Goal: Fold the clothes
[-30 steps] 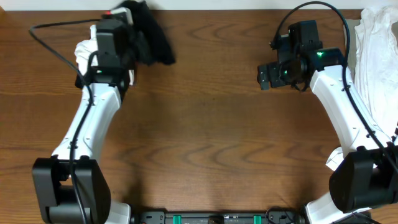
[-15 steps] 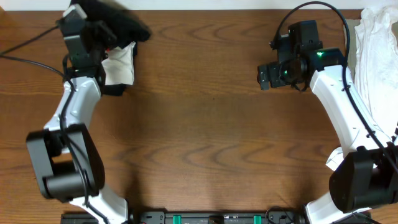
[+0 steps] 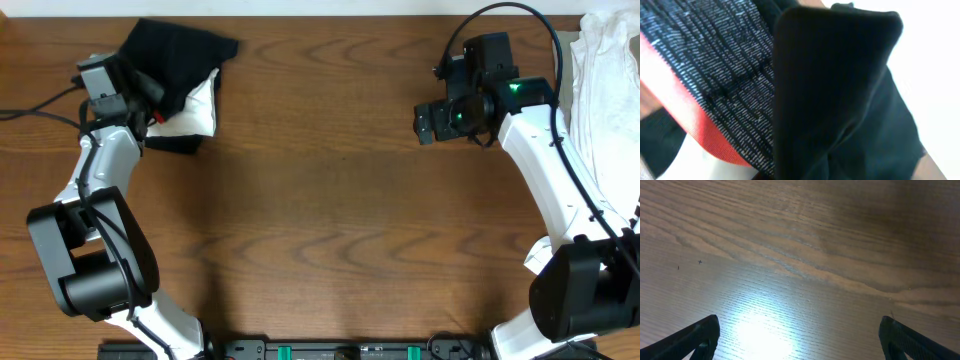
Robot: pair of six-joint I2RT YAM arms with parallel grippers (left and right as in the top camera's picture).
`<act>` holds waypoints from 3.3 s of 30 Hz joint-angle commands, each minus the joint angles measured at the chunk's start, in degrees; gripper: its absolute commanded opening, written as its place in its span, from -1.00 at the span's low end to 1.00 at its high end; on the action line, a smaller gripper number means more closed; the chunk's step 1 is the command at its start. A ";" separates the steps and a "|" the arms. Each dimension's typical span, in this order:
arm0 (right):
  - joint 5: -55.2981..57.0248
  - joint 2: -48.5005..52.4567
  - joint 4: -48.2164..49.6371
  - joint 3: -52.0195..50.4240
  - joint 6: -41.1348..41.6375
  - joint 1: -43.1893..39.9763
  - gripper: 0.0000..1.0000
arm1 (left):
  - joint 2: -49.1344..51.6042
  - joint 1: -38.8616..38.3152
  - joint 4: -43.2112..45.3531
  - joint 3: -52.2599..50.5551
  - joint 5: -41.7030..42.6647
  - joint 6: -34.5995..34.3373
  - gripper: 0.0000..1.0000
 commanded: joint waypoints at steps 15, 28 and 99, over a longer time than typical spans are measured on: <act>0.13 0.24 0.11 -0.35 0.81 -0.22 0.99 | -3.78 -0.07 -11.63 1.42 -0.15 -4.22 -0.88; 0.13 0.24 0.11 -0.35 0.81 -0.15 0.98 | -4.63 0.31 -18.43 1.44 8.28 -5.55 0.33; 0.13 0.24 0.11 -0.35 0.81 0.11 0.98 | -3.93 14.21 4.44 -2.38 36.59 -2.34 -0.88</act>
